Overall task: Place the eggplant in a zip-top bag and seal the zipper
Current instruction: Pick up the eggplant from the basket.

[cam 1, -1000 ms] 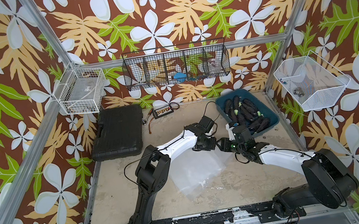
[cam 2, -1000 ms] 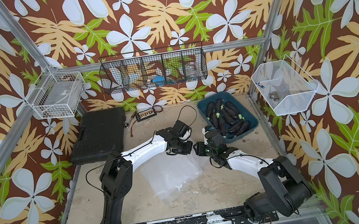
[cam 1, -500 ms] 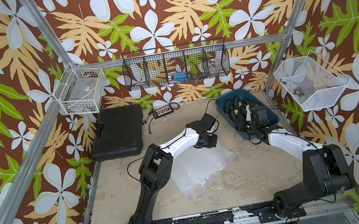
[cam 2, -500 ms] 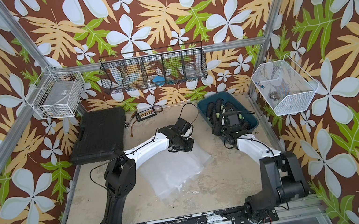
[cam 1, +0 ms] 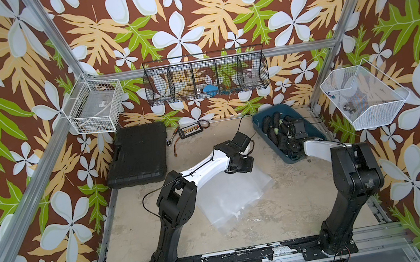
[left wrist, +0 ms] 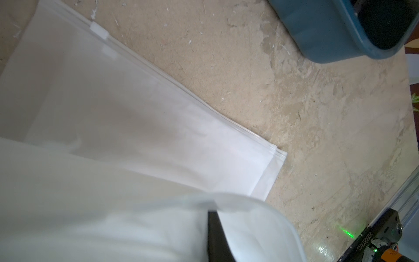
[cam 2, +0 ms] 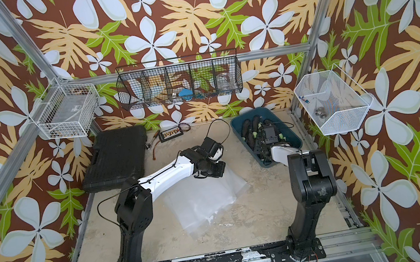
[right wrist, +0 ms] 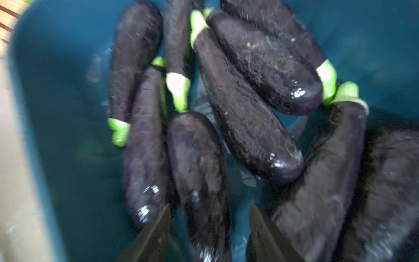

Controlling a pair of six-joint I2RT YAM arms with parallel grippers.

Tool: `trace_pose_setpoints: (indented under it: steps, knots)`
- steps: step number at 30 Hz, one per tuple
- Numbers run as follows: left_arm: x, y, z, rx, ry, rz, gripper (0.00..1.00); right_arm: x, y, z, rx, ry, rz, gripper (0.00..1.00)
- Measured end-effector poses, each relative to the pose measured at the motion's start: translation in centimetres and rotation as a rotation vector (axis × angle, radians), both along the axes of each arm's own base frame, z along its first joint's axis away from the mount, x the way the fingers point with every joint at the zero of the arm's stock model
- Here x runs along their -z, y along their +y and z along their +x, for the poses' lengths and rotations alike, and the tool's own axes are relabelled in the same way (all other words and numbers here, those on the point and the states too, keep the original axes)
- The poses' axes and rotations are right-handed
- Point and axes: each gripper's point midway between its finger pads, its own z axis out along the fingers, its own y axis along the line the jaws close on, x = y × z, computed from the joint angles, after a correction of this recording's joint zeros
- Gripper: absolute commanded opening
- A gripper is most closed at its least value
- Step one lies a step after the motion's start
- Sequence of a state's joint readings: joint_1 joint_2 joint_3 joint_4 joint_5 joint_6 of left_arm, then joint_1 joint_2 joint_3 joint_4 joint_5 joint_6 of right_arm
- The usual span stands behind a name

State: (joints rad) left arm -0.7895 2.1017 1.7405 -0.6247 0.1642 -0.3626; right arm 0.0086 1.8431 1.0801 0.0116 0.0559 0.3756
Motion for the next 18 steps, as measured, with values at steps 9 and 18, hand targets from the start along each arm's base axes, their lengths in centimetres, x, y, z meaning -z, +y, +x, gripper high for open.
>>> trace_pose_setpoints:
  steps: [9,18]
  knots:
    - [0.3,-0.2,-0.4,0.01,0.01,-0.022,0.06,1.0,0.8,0.8,-0.05,0.015,0.02,0.3]
    - [0.4,-0.3,-0.3,0.009,0.003,-0.028,0.05,-8.9,2.8,-0.6,-0.1,-0.188,0.028,0.29]
